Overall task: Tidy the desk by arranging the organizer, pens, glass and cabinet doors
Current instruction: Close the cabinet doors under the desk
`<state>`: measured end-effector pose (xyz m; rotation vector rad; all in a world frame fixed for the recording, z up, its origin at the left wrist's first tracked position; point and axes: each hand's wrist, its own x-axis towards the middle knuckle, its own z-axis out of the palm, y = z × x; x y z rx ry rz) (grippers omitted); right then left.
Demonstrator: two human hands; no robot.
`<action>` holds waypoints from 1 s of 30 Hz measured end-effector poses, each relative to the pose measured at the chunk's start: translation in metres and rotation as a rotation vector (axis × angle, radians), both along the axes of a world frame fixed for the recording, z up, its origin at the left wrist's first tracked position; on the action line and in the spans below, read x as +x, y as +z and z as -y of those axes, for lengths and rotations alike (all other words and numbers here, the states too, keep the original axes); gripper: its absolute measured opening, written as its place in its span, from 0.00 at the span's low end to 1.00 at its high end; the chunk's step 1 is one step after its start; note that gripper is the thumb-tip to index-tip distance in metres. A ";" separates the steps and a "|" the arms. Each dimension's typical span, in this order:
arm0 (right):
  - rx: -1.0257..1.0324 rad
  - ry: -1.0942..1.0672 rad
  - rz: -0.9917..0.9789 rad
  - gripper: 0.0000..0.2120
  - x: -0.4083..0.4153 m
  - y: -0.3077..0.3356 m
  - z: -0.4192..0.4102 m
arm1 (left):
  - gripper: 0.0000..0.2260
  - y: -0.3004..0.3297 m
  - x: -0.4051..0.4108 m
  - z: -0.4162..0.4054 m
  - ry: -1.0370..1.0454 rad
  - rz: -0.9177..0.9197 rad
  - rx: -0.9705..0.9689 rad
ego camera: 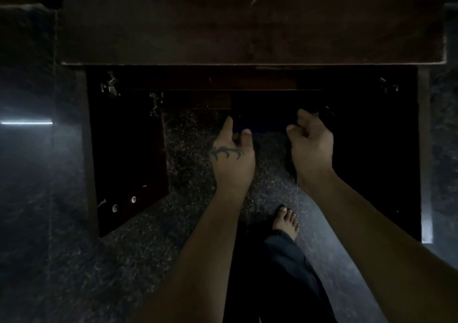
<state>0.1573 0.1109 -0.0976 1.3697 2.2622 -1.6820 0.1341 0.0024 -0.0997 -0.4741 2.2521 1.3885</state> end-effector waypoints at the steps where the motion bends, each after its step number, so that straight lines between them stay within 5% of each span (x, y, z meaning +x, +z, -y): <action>1: 0.007 0.005 0.000 0.22 -0.006 -0.007 -0.001 | 0.25 -0.005 -0.006 -0.001 0.010 0.001 0.007; 18: -0.002 -0.006 -0.007 0.09 -0.093 -0.058 -0.030 | 0.21 -0.060 -0.100 -0.030 0.127 -0.053 0.101; 30: -0.016 0.047 0.036 0.07 -0.108 -0.081 -0.038 | 0.22 -0.098 -0.119 -0.022 -0.314 -0.029 -0.177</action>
